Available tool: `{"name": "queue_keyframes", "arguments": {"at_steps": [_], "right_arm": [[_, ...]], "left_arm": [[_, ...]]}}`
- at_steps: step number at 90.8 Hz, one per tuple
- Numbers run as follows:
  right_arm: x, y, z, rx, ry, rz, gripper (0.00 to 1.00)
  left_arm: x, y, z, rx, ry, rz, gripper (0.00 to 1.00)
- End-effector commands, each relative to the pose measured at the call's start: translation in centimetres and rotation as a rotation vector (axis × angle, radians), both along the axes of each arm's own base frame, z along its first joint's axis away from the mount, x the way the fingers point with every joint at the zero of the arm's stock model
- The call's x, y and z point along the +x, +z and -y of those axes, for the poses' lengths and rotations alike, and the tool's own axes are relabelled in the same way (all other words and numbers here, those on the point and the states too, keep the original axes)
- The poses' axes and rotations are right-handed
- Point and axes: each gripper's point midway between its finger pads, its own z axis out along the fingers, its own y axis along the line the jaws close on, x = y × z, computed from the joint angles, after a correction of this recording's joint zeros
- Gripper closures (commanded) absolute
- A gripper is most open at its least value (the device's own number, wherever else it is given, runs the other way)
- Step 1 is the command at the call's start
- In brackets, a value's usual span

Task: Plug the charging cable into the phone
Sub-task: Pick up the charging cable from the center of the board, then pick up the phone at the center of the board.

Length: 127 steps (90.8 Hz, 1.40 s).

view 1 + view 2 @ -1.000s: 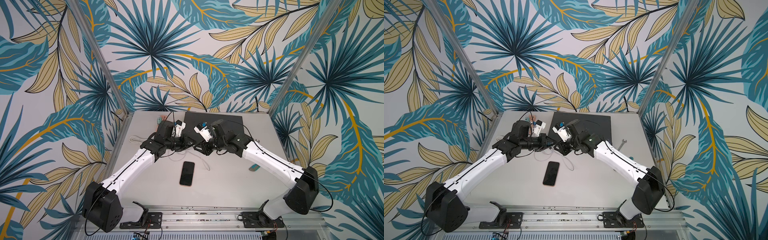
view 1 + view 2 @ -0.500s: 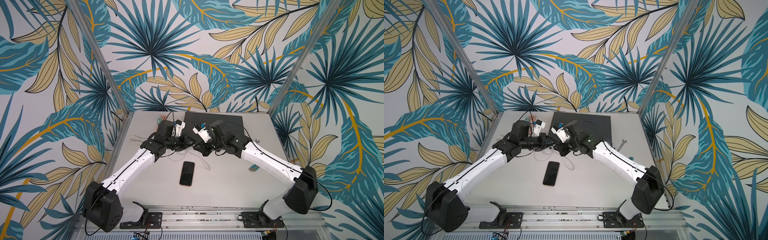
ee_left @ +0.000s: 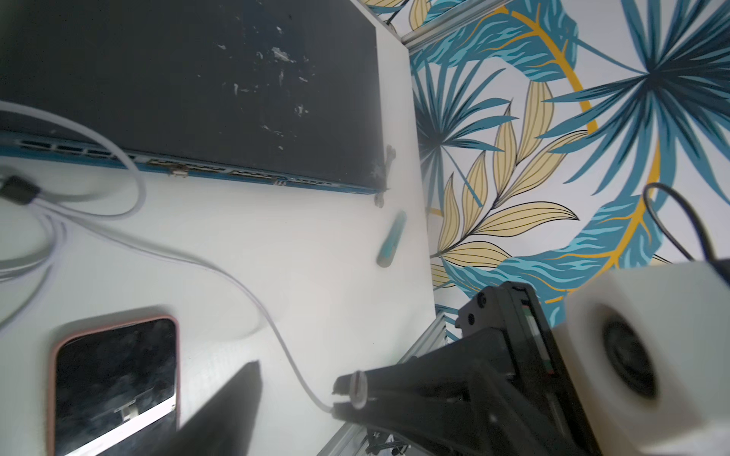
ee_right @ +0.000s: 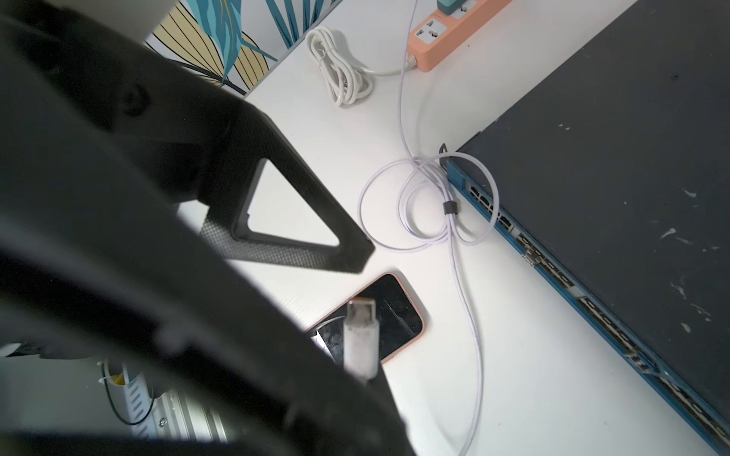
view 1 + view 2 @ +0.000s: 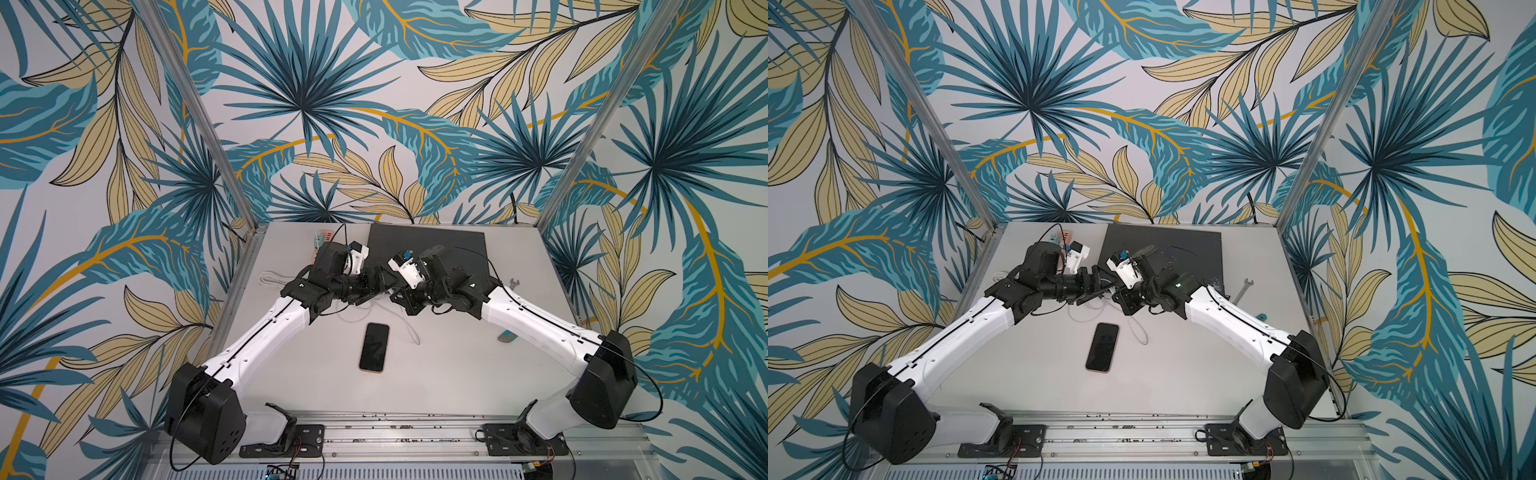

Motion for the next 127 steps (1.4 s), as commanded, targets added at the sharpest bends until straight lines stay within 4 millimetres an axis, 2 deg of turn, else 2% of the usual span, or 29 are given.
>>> {"name": "queue_keyframes", "arguments": {"at_steps": [1, 18, 44, 53, 72, 88, 108, 127], "right_arm": [[-0.5, 0.2, 1.3, -0.021, -0.002, 0.041, 1.00], [-0.5, -0.3, 2.6, -0.050, -0.024, 0.055, 1.00], [2.9, 0.2, 6.4, -0.131, -0.254, 0.134, 1.00], [3.6, 0.0, 6.7, -0.164, -0.290, 0.135, 1.00], [4.6, 1.2, 6.3, -0.105, -0.345, 0.142, 1.00], [5.0, 1.3, 6.2, -0.075, -0.378, 0.125, 1.00], [5.0, 1.1, 7.3, -0.043, -0.435, 0.103, 1.00], [3.9, 1.9, 8.1, 0.030, -0.450, 0.110, 1.00]], "left_arm": [[0.0, 1.8, -2.5, 0.093, 0.076, 0.076, 0.00], [-0.8, 1.2, -5.3, 0.207, 0.130, 0.058, 0.00], [-3.0, -0.8, -8.7, 0.467, 0.088, 0.023, 0.00], [-3.8, -1.5, -9.3, 0.568, 0.024, 0.015, 0.00], [-5.2, -3.6, -8.5, 0.730, -0.115, 0.006, 0.00], [-6.0, -5.3, -6.5, 0.798, -0.197, 0.006, 0.00], [-6.3, -7.6, -4.7, 0.822, -0.256, -0.030, 0.00], [-6.5, -9.5, -3.8, 0.805, -0.268, -0.068, 0.00]]}}
